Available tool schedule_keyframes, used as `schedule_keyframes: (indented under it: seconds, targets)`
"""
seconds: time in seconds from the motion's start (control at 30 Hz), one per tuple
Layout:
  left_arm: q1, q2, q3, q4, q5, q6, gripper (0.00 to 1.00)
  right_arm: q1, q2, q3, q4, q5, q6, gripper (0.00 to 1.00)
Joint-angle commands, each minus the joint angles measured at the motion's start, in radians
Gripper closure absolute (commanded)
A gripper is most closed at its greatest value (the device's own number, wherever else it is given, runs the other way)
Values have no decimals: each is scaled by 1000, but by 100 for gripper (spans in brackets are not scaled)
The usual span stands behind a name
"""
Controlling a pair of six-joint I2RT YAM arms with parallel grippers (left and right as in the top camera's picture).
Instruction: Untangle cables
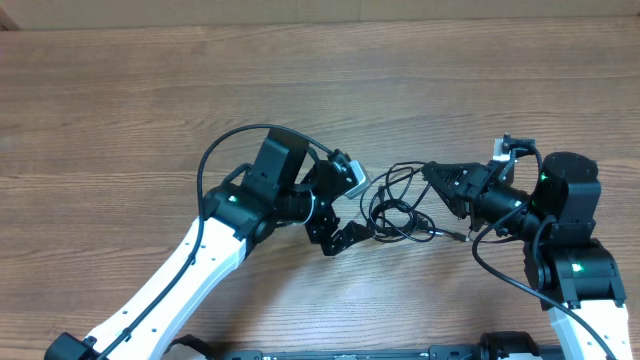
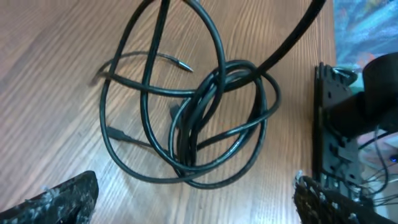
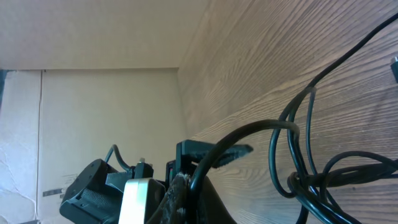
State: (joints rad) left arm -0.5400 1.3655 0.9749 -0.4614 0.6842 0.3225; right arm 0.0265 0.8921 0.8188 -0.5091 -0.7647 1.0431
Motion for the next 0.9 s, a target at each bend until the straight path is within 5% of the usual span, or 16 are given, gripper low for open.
schedule_keyframes:
  seconds: [0.0,0.23,0.6,0.87]
  targets:
    - [-32,9,-38,45,9,59,0,-5,-3,14,10,-26,1,96]
    - [-103,20,-62,100,-42,108,0,-5,-3,14,10,-26,1,96]
    - [-109,173,-62,241,-55,57,16,-5,-3,14,11,-38,0,96]
    - [-108,183,-62,342,31,9,46,-5,-3,14,11,-38,-3,96]
